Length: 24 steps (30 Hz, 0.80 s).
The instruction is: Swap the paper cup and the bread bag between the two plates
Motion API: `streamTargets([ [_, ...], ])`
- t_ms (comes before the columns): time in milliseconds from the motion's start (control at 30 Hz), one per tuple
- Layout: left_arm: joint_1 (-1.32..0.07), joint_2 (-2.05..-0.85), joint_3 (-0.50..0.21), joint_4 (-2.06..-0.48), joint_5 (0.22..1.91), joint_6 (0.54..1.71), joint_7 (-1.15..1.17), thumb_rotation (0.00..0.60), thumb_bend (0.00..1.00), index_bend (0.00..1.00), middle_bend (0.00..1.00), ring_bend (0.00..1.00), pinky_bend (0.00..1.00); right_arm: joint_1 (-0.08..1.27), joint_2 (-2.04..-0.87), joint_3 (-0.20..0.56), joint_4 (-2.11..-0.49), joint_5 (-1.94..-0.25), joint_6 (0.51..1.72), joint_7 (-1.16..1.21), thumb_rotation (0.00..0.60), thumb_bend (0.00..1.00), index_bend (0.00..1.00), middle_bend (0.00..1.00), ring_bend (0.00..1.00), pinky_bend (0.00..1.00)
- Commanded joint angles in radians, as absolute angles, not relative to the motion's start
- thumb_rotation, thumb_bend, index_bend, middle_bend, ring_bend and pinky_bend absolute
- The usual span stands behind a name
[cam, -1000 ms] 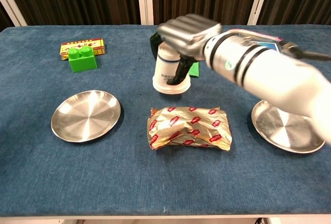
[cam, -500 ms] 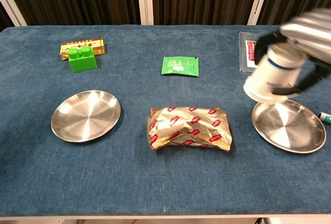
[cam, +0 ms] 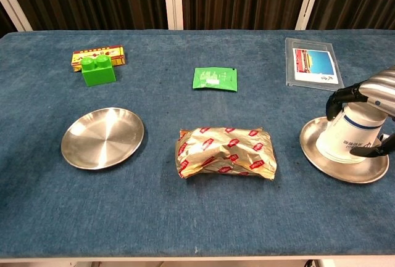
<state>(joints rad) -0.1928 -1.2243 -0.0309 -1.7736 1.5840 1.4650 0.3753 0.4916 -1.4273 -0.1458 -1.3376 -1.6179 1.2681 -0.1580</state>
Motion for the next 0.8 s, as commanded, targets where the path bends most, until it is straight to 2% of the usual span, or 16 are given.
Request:
streamTargets([
  [33, -0.193, -1.223, -0.029, -1.775, 1.589, 1.464, 0.374, 0.600, 0.06, 0.08, 0.17, 0.19, 0.43, 0.490, -1.414, -0.150, -1.348, -1.625, 1.244, -0.128, 0.600, 0.42, 0.03, 0.23, 0.29, 0.49],
  [133, -0.193, -1.221, -0.024, -1.779, 1.601, 1.464, 0.364, 0.600, 0.06, 0.08, 0.17, 0.19, 0.42, 0.479, -1.396, -0.150, -1.371, -1.628, 1.246, -0.127, 0.596, 0.30, 0.00, 0.08, 0.15, 0.37],
  [167, -0.194, -1.219, -0.021, -1.781, 1.606, 1.463, 0.358, 0.600, 0.05, 0.08, 0.17, 0.19, 0.42, 0.474, -1.389, -0.150, -1.380, -1.631, 1.251, -0.129, 0.574, 0.27, 0.00, 0.05, 0.11, 0.34],
  [300, -0.200, -1.210, -0.002, -1.803, 1.640, 1.449, 0.323, 0.600, 0.05, 0.08, 0.17, 0.18, 0.42, 0.451, -1.351, -0.160, -1.427, -1.661, 1.286, -0.127, 0.478, 0.22, 0.00, 0.00, 0.05, 0.29],
  [367, -0.210, -1.207, 0.014, -1.822, 1.673, 1.433, 0.292, 0.600, 0.05, 0.08, 0.16, 0.17, 0.41, 0.433, -1.328, -0.164, -1.452, -1.685, 1.325, -0.136, 0.469, 0.22, 0.00, 0.00, 0.03, 0.27],
  [433, -0.225, -1.202, 0.029, -1.844, 1.702, 1.411, 0.249, 0.600, 0.05, 0.08, 0.14, 0.14, 0.33, 0.405, -1.305, -0.165, -1.475, -1.710, 1.385, -0.136, 0.468, 0.22, 0.00, 0.00, 0.01, 0.23],
  [500, -0.243, -1.200, 0.036, -1.866, 1.721, 1.384, 0.223, 0.600, 0.05, 0.08, 0.13, 0.11, 0.23, 0.373, -1.282, -0.162, -1.491, -1.729, 1.452, -0.131, 0.471, 0.22, 0.00, 0.00, 0.00, 0.19],
  [633, -0.309, -1.250, 0.029, -1.905, 1.732, 1.275, 0.249, 0.600, 0.06, 0.08, 0.11, 0.07, 0.18, 0.271, -1.244, -0.146, -1.498, -1.736, 1.628, -0.123, 0.525, 0.22, 0.00, 0.00, 0.00, 0.13],
  [700, -0.345, -1.294, 0.020, -1.921, 1.706, 1.202, 0.283, 0.600, 0.06, 0.08, 0.10, 0.06, 0.17, 0.228, -1.229, -0.142, -1.504, -1.713, 1.671, -0.117, 0.553, 0.22, 0.00, 0.00, 0.00, 0.09],
  [800, -0.403, -1.390, -0.016, -1.923, 1.622, 1.089, 0.361, 0.600, 0.06, 0.08, 0.09, 0.04, 0.08, 0.177, -1.208, -0.135, -1.510, -1.684, 1.717, -0.064, 0.584, 0.22, 0.00, 0.00, 0.00, 0.05],
])
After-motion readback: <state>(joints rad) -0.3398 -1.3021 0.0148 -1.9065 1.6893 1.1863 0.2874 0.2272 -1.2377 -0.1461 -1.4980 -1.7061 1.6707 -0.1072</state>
